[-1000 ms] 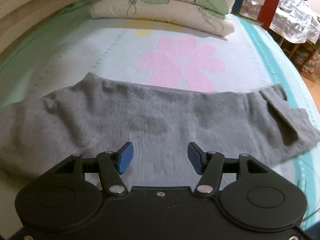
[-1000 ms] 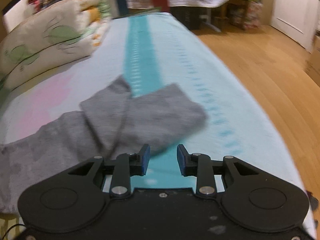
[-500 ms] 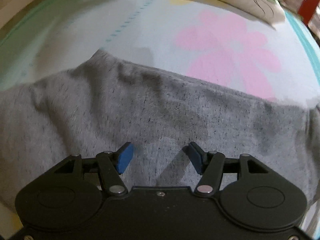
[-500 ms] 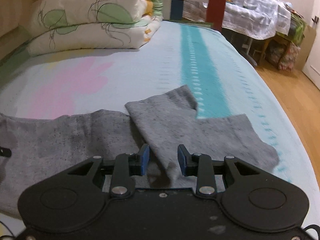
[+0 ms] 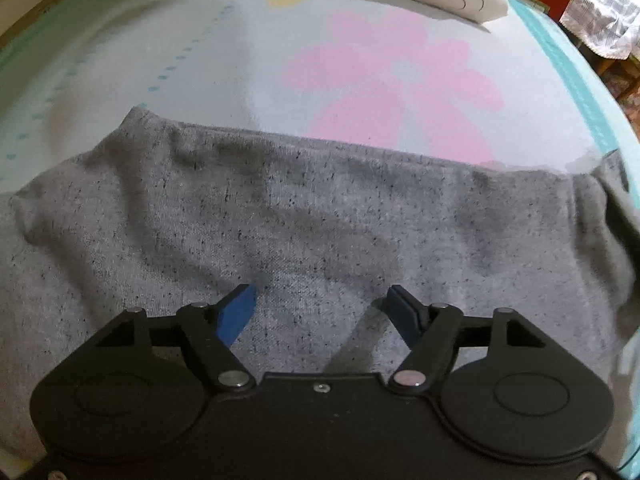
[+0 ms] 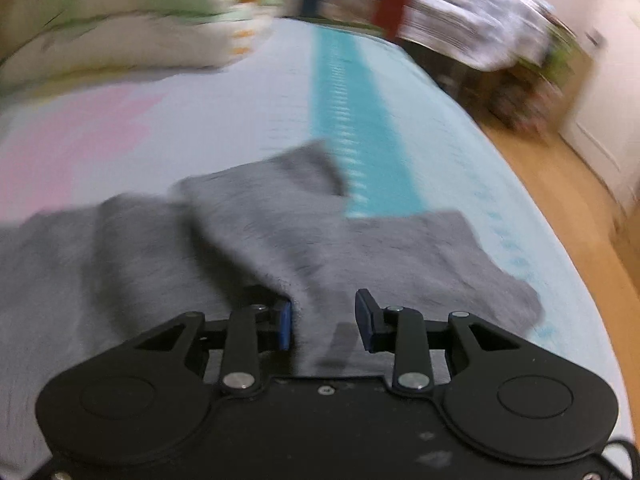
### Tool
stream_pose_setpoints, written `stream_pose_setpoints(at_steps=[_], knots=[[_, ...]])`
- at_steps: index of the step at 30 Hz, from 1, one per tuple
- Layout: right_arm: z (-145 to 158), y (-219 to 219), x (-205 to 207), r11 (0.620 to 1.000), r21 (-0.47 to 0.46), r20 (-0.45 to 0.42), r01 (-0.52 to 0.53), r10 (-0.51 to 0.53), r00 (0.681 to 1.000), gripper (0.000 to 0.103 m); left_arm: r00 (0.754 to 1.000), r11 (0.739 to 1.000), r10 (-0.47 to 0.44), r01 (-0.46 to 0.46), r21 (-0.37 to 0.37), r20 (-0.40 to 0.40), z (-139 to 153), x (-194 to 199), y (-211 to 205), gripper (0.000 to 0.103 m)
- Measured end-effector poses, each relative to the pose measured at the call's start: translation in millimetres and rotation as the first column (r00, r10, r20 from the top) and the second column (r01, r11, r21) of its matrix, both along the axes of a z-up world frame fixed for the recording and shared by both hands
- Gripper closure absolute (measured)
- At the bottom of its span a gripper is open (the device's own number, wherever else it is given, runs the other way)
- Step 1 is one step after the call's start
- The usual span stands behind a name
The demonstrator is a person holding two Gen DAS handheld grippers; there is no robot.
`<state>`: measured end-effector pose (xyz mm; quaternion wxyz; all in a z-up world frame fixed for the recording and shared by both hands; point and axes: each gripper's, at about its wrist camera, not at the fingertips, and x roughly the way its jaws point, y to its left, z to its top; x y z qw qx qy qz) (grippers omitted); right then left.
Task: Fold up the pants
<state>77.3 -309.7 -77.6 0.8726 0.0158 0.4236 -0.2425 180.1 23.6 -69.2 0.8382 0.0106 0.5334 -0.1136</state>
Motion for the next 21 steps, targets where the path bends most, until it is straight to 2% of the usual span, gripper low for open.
stream_pose_setpoints(at_steps=[2, 6, 11, 13, 17, 19, 21], knots=[[3.1, -16.9, -9.8, 0.996, 0.026, 0.017, 0.086, -0.086, 0.996, 0.069, 1.0, 1.0, -0.004, 0.004, 0.016, 0.005, 0.2, -3.3, -4.1, 0.029], [3.1, -50.0, -28.9, 0.959, 0.188, 0.045, 0.214, -0.226, 0.973, 0.068, 1.0, 0.999, -0.02, 0.02, 0.043, 0.009, 1.9, -12.0, -13.7, 0.025], [4.0, -67.2, -41.8, 0.913, 0.238, 0.053, 0.333, -0.354, 0.934, 0.068, 0.999, 0.998, -0.034, 0.034, 0.055, 0.011, 3.1, -20.9, -17.5, 0.023], [5.1, -71.1, -46.6, 0.897, 0.227, 0.058, 0.379, -0.401, 0.914, 0.068, 0.999, 0.998, -0.033, 0.032, 0.052, 0.009, 3.0, -20.9, -17.3, 0.023], [12.7, -67.7, -52.4, 0.906, 0.105, 0.106, 0.409, -0.419, 0.902, 0.061, 0.999, 0.997, -0.036, 0.035, 0.062, 0.009, -1.4, -4.7, -17.0, 0.021], [14.7, -73.0, -57.9, 0.91, 0.15, 0.144, 0.386, -0.406, 0.902, 0.061, 0.999, 0.997, -0.038, 0.038, 0.063, 0.01, -1.4, -5.6, -19.5, 0.02], [13.8, -84.6, -65.7, 0.891, 0.236, 0.17, 0.388, -0.431, 0.886, 0.061, 0.999, 0.998, -0.038, 0.037, 0.06, 0.008, -4.9, -0.9, -17.3, 0.02]])
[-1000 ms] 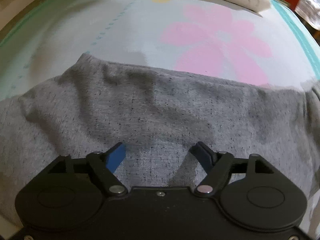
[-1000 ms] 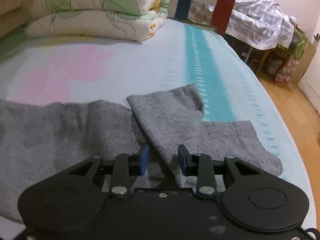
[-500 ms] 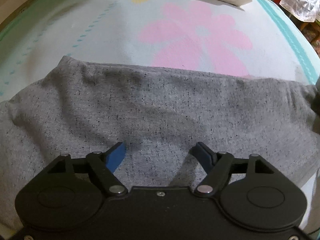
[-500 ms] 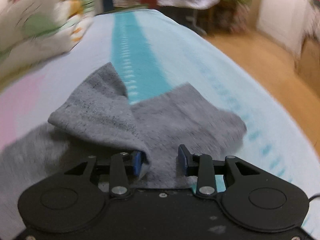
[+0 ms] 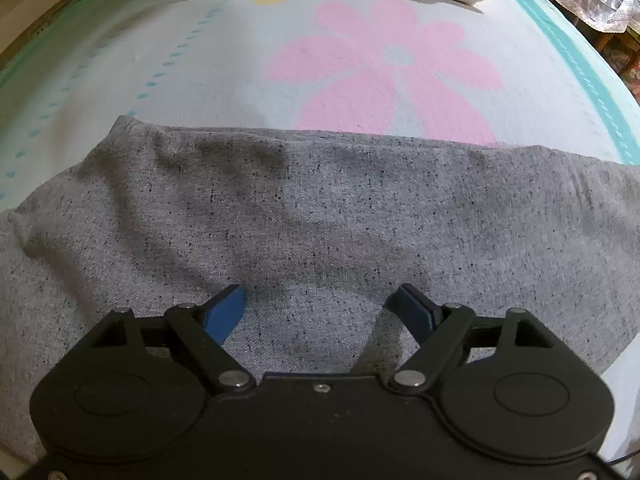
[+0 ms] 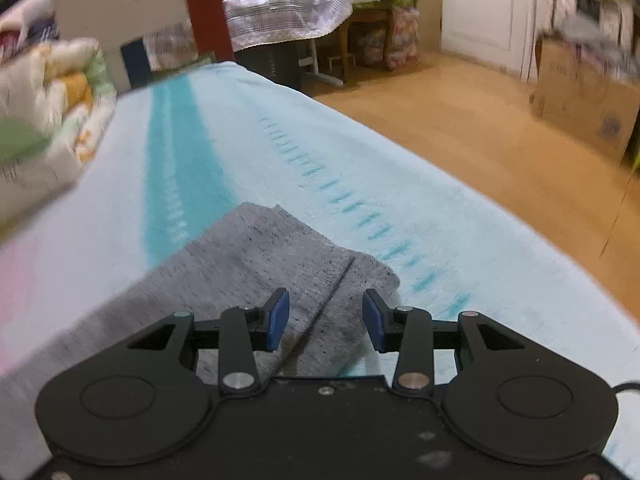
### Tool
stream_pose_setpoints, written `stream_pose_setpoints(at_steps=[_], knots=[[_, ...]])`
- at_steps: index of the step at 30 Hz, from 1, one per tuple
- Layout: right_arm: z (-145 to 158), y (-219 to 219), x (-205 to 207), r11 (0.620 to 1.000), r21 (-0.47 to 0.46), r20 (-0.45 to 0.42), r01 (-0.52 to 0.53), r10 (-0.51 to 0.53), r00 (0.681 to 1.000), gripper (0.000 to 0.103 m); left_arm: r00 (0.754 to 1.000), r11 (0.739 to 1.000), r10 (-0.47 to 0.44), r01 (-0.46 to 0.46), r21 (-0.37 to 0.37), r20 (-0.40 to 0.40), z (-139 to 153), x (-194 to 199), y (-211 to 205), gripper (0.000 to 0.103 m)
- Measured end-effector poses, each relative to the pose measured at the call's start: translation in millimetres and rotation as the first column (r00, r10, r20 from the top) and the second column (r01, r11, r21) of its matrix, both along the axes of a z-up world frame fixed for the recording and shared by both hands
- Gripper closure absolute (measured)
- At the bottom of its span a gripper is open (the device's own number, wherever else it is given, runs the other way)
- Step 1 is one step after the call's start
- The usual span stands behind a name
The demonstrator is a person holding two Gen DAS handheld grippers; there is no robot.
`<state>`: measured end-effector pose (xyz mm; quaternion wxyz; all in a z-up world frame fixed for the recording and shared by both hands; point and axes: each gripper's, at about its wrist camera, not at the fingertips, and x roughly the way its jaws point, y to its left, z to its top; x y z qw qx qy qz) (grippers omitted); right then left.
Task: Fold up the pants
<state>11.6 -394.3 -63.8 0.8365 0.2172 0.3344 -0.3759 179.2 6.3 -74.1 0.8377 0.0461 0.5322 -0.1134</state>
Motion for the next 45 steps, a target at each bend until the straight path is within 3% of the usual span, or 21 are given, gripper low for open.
stream_pose_setpoints(at_steps=[5, 8, 13, 22, 23, 25, 32, 37, 41, 45], knots=[[-7.7, -28.7, -17.9, 0.982, 0.188, 0.15, 0.013, -0.042, 0.988, 0.059, 1.0, 1.0, 0.001, -0.001, 0.003, 0.001, -2.5, 3.9, 0.3, 0.019], [-10.1, -32.9, -20.2, 0.976, 0.219, 0.161, 0.021, -0.058, 0.985, 0.059, 1.0, 1.0, 0.0, 0.0, 0.005, 0.001, -4.1, 6.2, -0.2, 0.018], [-7.8, -27.8, -15.4, 0.982, 0.189, 0.143, 0.006, -0.034, 0.989, 0.059, 1.0, 1.0, 0.001, -0.001, 0.001, -0.003, -4.4, 8.2, 1.6, 0.018], [-16.8, -30.2, -3.8, 0.969, 0.243, 0.129, -0.038, 0.006, 0.992, 0.065, 1.0, 1.0, -0.003, 0.003, 0.002, -0.006, -5.5, 9.8, 2.7, 0.016], [-17.6, -32.2, -2.9, 0.968, 0.25, 0.138, -0.035, 0.0, 0.99, 0.068, 1.0, 1.0, -0.003, 0.003, 0.001, -0.006, -5.5, 9.9, 3.0, 0.016], [-18.2, -34.3, 1.3, 0.967, 0.251, 0.159, -0.034, -0.006, 0.987, 0.092, 1.0, 1.0, -0.004, 0.004, -0.002, -0.007, -5.5, 10.2, 4.2, 0.016], [16.6, -1.3, -17.3, 0.996, 0.09, 0.166, -0.025, 0.01, 0.986, 0.096, 1.0, 1.0, -0.001, 0.001, -0.025, -0.011, -4.7, 11.3, 10.0, 0.016], [11.4, 0.7, -13.3, 0.998, 0.066, 0.043, 0.011, -0.014, 0.999, 0.096, 1.0, 1.0, -0.014, 0.014, -0.026, -0.009, -3.8, 10.3, 12.0, 0.016], [8.9, -2.8, -13.6, 0.997, 0.069, 0.033, 0.024, -0.026, 0.999, 0.096, 1.0, 0.997, -0.002, 0.0, -0.082, -0.027, 1.4, 11.2, 21.4, 0.017], [-12.0, 2.5, 4.4, 0.999, 0.023, -0.135, -0.049, 0.051, 0.989, 0.096, 0.999, 0.994, 0.039, -0.043, -0.105, -0.038, 6.1, 12.8, 30.9, 0.021]])
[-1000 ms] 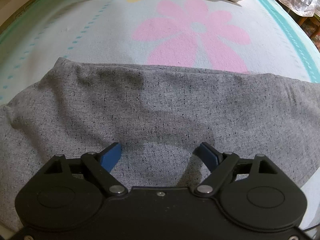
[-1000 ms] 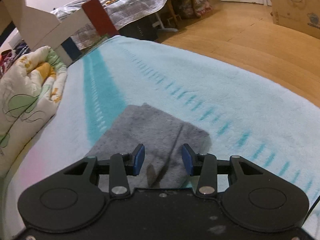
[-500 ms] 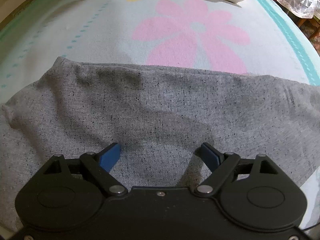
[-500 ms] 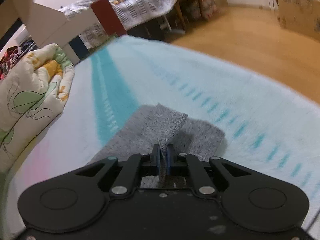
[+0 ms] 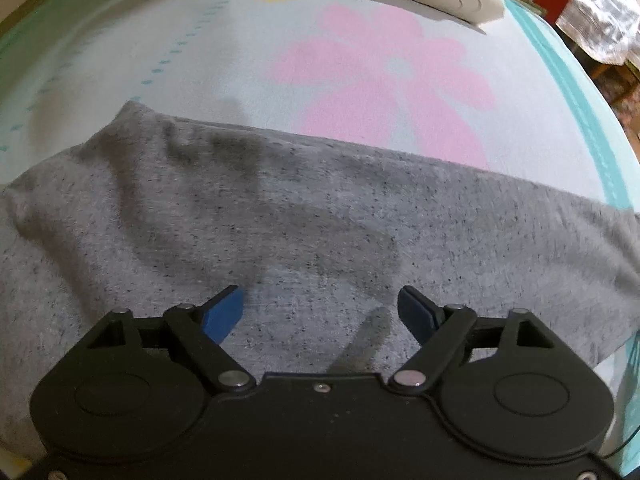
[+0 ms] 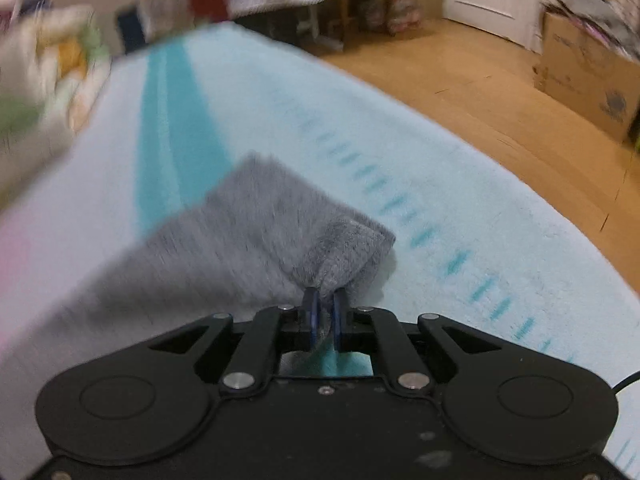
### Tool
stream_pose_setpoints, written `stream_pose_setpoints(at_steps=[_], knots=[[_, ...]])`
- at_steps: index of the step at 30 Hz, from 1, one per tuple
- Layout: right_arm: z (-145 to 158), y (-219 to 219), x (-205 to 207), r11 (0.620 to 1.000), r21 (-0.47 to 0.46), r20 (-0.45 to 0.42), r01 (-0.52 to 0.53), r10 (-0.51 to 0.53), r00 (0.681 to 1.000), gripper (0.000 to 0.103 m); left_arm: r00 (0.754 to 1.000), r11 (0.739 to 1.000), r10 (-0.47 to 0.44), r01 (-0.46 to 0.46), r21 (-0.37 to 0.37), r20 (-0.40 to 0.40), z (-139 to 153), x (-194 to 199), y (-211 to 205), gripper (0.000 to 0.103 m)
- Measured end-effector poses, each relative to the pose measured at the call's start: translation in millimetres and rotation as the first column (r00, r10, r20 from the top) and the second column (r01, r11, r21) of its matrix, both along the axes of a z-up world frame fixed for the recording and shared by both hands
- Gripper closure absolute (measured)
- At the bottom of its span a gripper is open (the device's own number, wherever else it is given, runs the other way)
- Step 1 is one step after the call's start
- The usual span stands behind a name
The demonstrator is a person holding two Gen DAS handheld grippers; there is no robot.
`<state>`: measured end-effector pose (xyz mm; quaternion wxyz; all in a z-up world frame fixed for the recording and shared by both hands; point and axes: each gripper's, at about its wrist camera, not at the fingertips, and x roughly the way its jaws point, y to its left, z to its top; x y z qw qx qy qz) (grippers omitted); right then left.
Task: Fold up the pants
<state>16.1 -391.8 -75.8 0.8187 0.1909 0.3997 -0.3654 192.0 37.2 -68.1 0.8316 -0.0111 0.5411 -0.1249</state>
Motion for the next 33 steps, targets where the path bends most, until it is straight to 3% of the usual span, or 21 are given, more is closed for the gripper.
stream_pose_setpoints(at_steps=[11, 15, 18, 22, 27, 33], knots=[[33.1, 39.2, 0.5, 0.967, -0.25, 0.028, -0.042, 0.051, 0.998, 0.089, 0.996, 0.997, 0.073, -0.075, 0.03, 0.041, 38.2, 48.6, 46.8, 0.021], [44.0, 46.5, -1.6, 0.969, -0.239, 0.101, -0.059, 0.085, 0.991, 0.085, 0.99, 0.989, 0.133, -0.135, 0.064, 0.04, 45.3, 78.0, 68.6, 0.021], [50.1, 63.5, 2.5, 0.964, -0.219, 0.154, -0.153, 0.189, 0.97, 0.081, 0.986, 0.985, 0.166, -0.167, 0.047, 0.028, 48.4, 91.2, 77.6, 0.021], [54.9, 104.9, 19.8, 0.92, -0.136, 0.205, -0.368, 0.39, 0.898, 0.08, 0.986, 0.985, 0.167, -0.168, 0.028, 0.03, 49.0, 95.2, 74.7, 0.021], [48.6, 190.6, 50.7, 0.768, -0.084, 0.176, -0.635, 0.639, 0.749, 0.08, 0.987, 0.987, 0.157, -0.157, 0.024, 0.027, 41.8, 101.5, 69.0, 0.021], [29.9, 276.6, 70.0, 0.597, -0.044, 0.166, -0.801, 0.795, 0.583, 0.079, 0.985, 0.985, 0.173, -0.173, 0.005, 0.001, 29.6, 102.0, 75.5, 0.033]])
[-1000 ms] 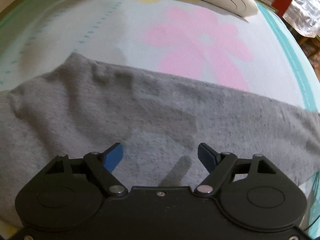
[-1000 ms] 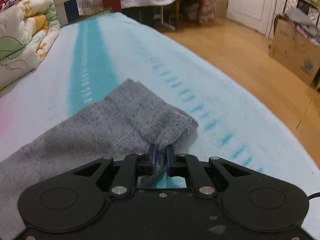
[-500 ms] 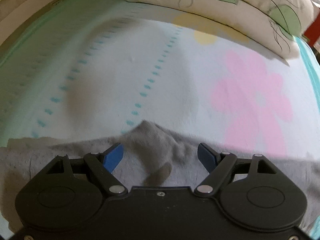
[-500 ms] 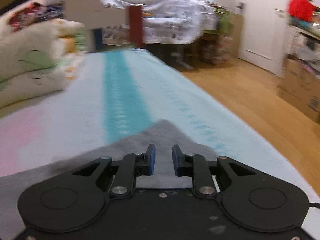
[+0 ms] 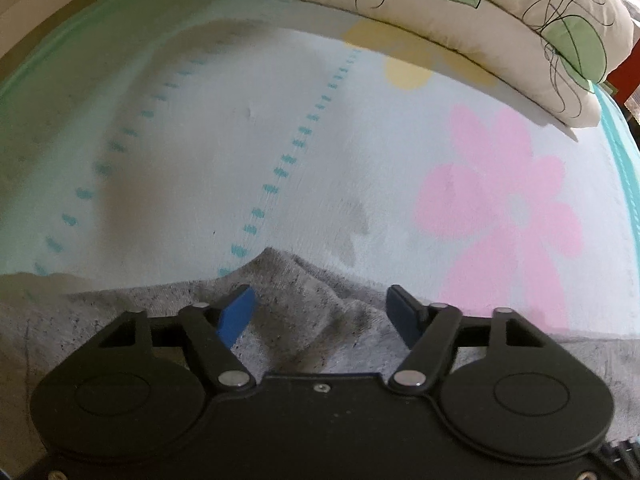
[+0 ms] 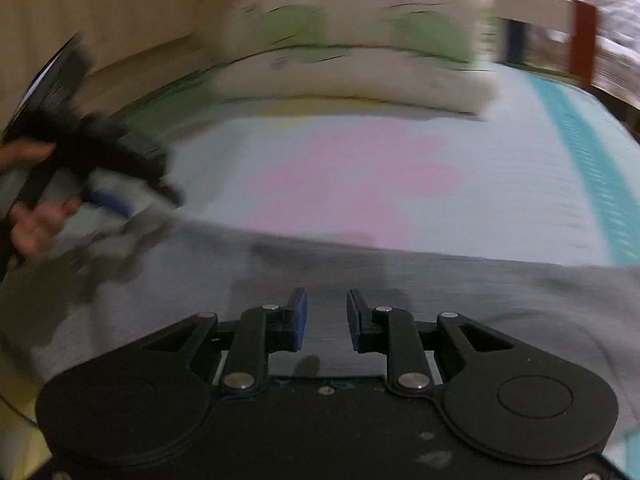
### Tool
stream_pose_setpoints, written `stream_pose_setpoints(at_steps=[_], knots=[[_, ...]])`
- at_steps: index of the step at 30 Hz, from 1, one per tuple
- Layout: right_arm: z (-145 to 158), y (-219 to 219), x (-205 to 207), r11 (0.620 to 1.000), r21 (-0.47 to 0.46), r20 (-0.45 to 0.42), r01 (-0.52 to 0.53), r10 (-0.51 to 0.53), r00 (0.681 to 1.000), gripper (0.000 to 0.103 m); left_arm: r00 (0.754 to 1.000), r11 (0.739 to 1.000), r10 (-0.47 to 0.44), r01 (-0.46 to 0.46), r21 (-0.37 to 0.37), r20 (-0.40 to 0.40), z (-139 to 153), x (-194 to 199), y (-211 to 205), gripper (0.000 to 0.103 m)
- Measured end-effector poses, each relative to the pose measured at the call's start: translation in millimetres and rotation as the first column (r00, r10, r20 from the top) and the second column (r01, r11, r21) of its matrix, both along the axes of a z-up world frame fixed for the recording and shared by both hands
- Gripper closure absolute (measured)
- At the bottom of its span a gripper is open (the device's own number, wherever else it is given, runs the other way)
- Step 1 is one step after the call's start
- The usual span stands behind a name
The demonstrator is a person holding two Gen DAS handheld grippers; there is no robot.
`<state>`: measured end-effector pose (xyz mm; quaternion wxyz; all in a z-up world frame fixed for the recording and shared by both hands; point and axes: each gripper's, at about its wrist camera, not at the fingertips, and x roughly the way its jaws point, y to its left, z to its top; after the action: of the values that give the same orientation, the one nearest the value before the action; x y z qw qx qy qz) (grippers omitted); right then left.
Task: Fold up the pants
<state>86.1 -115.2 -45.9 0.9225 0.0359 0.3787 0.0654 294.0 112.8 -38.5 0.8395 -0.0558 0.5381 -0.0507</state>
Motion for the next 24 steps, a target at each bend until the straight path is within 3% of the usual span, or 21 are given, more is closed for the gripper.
stream_pose_setpoints(at_steps=[5, 8, 12, 19, 21, 23, 24], knots=[[-8.4, 38.7, 16.1, 0.996, 0.051, -0.02, -0.074, 0.075, 0.997, 0.079, 1.0, 1.0, 0.001, -0.001, 0.002, -0.024, -9.1, 6.5, 5.5, 0.044], [-12.0, 58.5, 25.0, 0.995, 0.025, -0.033, -0.096, 0.097, 0.995, 0.079, 0.999, 1.0, 0.012, -0.012, -0.017, -0.03, -11.0, 10.5, 8.3, 0.049], [-21.0, 67.0, 31.2, 0.996, 0.007, -0.071, -0.089, 0.089, 0.994, 0.079, 1.0, 0.999, 0.019, -0.02, -0.029, -0.018, -10.0, 12.3, 9.2, 0.049], [-31.2, 67.6, 24.9, 0.996, -0.009, -0.102, -0.088, 0.087, 0.991, 0.079, 1.0, 0.999, -0.001, 0.001, 0.035, -0.021, -17.4, 16.9, -1.4, 0.049], [-30.1, 69.9, 25.4, 0.996, -0.013, -0.105, -0.09, 0.088, 0.991, 0.079, 1.0, 0.999, 0.011, -0.01, 0.05, -0.011, -19.2, 15.6, -1.7, 0.056], [-31.5, 69.6, 27.8, 0.996, -0.009, -0.11, -0.09, 0.089, 0.99, 0.079, 1.0, 0.997, 0.031, -0.031, 0.073, 0.003, -19.3, 14.3, 0.0, 0.08], [-30.1, 69.6, 28.1, 0.996, -0.007, -0.112, -0.09, 0.089, 0.99, 0.079, 0.999, 0.996, 0.041, -0.041, 0.075, 0.008, -18.8, 14.2, 2.5, 0.085]])
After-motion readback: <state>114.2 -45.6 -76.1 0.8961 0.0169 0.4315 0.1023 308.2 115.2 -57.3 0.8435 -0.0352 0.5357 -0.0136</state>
